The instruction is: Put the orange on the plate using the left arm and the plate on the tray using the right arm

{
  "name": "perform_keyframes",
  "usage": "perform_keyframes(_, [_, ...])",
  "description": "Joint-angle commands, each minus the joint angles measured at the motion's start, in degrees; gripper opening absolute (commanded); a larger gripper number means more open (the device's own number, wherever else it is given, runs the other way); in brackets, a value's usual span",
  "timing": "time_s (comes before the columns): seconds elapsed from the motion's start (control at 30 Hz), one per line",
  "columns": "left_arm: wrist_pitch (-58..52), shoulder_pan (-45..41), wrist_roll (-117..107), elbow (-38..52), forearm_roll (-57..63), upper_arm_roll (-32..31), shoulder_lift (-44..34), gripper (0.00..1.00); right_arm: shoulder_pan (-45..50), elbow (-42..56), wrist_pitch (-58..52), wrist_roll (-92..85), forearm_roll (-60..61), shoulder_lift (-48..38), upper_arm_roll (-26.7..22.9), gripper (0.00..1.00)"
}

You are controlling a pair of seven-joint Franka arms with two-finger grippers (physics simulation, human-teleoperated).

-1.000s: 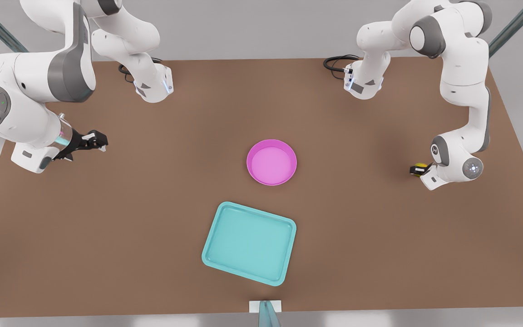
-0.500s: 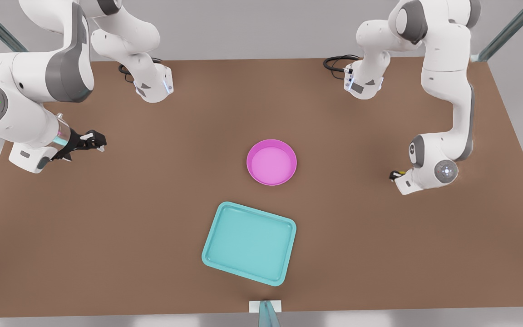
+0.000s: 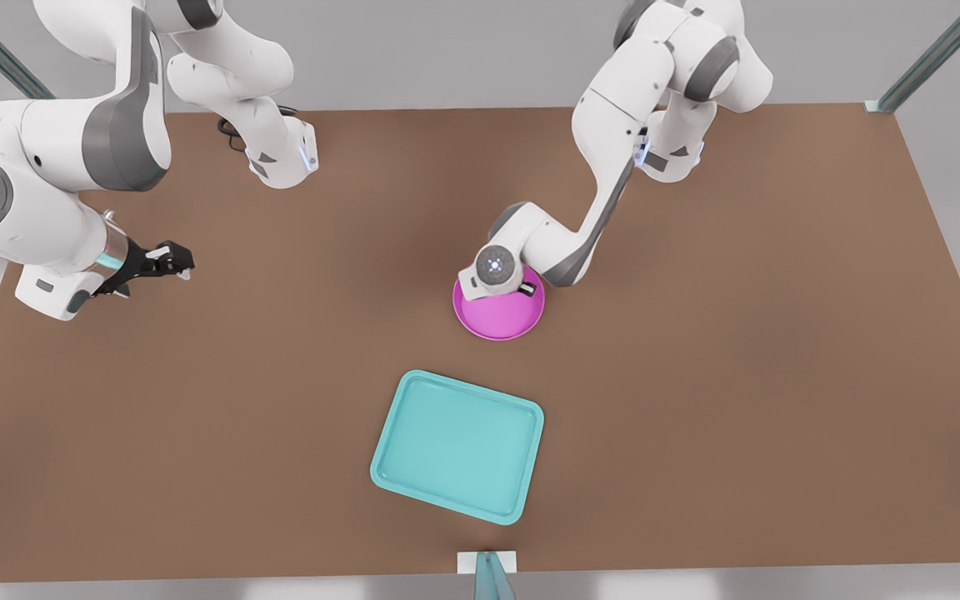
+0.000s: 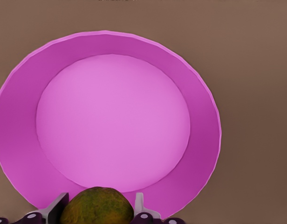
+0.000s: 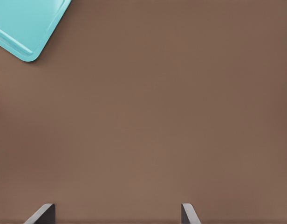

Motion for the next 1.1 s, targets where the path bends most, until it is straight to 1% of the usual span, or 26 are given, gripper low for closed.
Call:
perform_keyframes(0.0, [0.1, 0.4, -32.8, 0.2, -0.6, 0.3, 0.1, 0.65, 0.0, 0.0, 0.1, -0.1, 0.0, -0.1, 0.0, 1.0])
perform_keyframes(0.03, [0.2, 0.5, -32.8, 0.2, -0.7, 0.4, 0.2, 0.66, 0.0, 0.0, 0.1, -0.2, 0.0, -0.1, 0.0, 1.0])
perform_keyframes(0.07, [0.3, 0.6, -32.9, 0.2, -0.9, 0.4, 0.2, 0.77, 0.0, 0.0, 0.1, -0.2, 0.0, -0.1, 0.0, 1.0])
perform_keyframes(0.1, [0.4, 0.6, -33.1, 0.2, -0.9, 0.4, 0.2, 1.0, 0.1, 0.0, 0.1, -0.1, 0.0, -0.1, 0.0, 1.0])
perform_keyframes(0.2, [-1.2, 0.5, -33.6, 0.9, -0.7, 0.9, -0.6, 1.0, 0.1, 0.0, 0.4, 0.0, 0.1, 0.1, 0.0, 1.0])
perform_keyframes(0.23, [-17.3, 1.4, -32.2, 7.7, -2.7, 9.9, -4.9, 1.0, 0.1, 0.0, 0.4, 0.2, 0.1, 0.1, 0.0, 1.0])
perform_keyframes(0.27, [-37.0, 4.0, -22.1, 19.1, -5.5, 19.7, -6.0, 1.0, 0.4, -0.5, 0.4, 0.3, 0.3, 0.2, 0.0, 1.0])
perform_keyframes(0.3, [-47.4, 4.8, -10.6, 27.0, -5.5, 32.6, -6.1, 1.0, 0.7, -0.9, -0.1, 0.5, 4.6, 2.7, 0.0, 1.0])
perform_keyframes(0.33, [-49.3, 4.8, -0.2, 28.9, -5.5, 41.3, -7.5, 1.0, 0.6, -4.6, 1.5, 0.7, 11.6, 4.0, 0.0, 1.0])
perform_keyframes(0.37, [-49.3, 4.9, 9.6, 29.1, -5.3, 47.6, -9.2, 1.0, 0.9, -9.0, 7.4, 3.5, 16.5, 4.8, 0.1, 1.0])
perform_keyframes(0.4, [-49.3, 6.5, 13.2, 29.2, -5.1, 48.6, -11.1, 1.0, 2.5, -14.4, 13.7, 5.9, 22.1, 4.4, 0.3, 1.0])
perform_keyframes(0.43, [-50.7, 8.4, 16.1, 29.5, -5.0, 47.9, -11.8, 1.0, 5.7, -17.3, 19.9, 7.6, 23.9, 4.4, 0.3, 1.0])
perform_keyframes(0.47, [-50.5, 25.6, 13.1, 30.6, 2.1, 23.1, -17.2, 1.0, 8.5, -18.4, 23.7, 10.8, 24.0, 4.7, 0.4, 1.0])
perform_keyframes(0.5, [-48.1, 42.5, 9.4, 28.9, 15.6, -3.5, -20.3, 1.0, 11.9, -22.8, 31.1, 13.4, 25.9, 4.7, 0.4, 1.0])
perform_keyframes(0.53, [-41.9, 42.4, 9.8, 22.6, 15.7, -3.5, -25.2, 1.0, 17.2, -25.5, 39.0, 18.1, 26.4, 5.4, 0.4, 1.0])
perform_keyframes(0.57, [-42.6, 41.9, 9.6, 22.9, 15.7, -3.5, -23.8, 1.0, 20.3, -28.7, 47.3, 19.8, 27.7, 7.0, 0.8, 1.0])
perform_keyframes(0.6, [-45.7, 41.9, 10.0, 26.7, 15.7, -4.0, -21.6, 1.0, 23.3, -29.4, 52.5, 20.8, 29.7, 9.3, 0.8, 1.0])
perform_keyframes(0.7, [-45.6, 41.9, 10.1, 26.8, 15.7, -4.0, -19.4, 1.0, 26.7, -29.6, 58.8, 24.4, 30.3, 13.6, 0.9, 1.0])
perform_keyframes(0.77, [-45.7, 41.9, 10.3, 26.9, 15.1, -4.2, -20.1, 1.0, 28.0, -29.6, 62.8, 27.7, 37.0, 17.0, 1.1, 1.0])
perform_keyframes(0.83, [-45.9, 41.9, 10.1, 27.0, 13.8, -4.1, -20.4, 1.0, 27.2, -29.5, 62.1, 26.7, 44.0, 19.3, 1.1, 1.0])
perform_keyframes(1.0, [-46.8, 41.9, 10.1, 27.0, 13.8, -3.4, -21.0, 1.0, 24.9, -29.2, 51.9, 15.3, 44.3, 20.2, 1.2, 1.0])
perform_keyframes(1.07, [-46.8, 41.9, 10.1, 27.0, 13.8, -3.5, -21.2, 1.0, 24.9, -29.1, 49.9, 13.6, 44.3, 20.5, 1.2, 1.0])
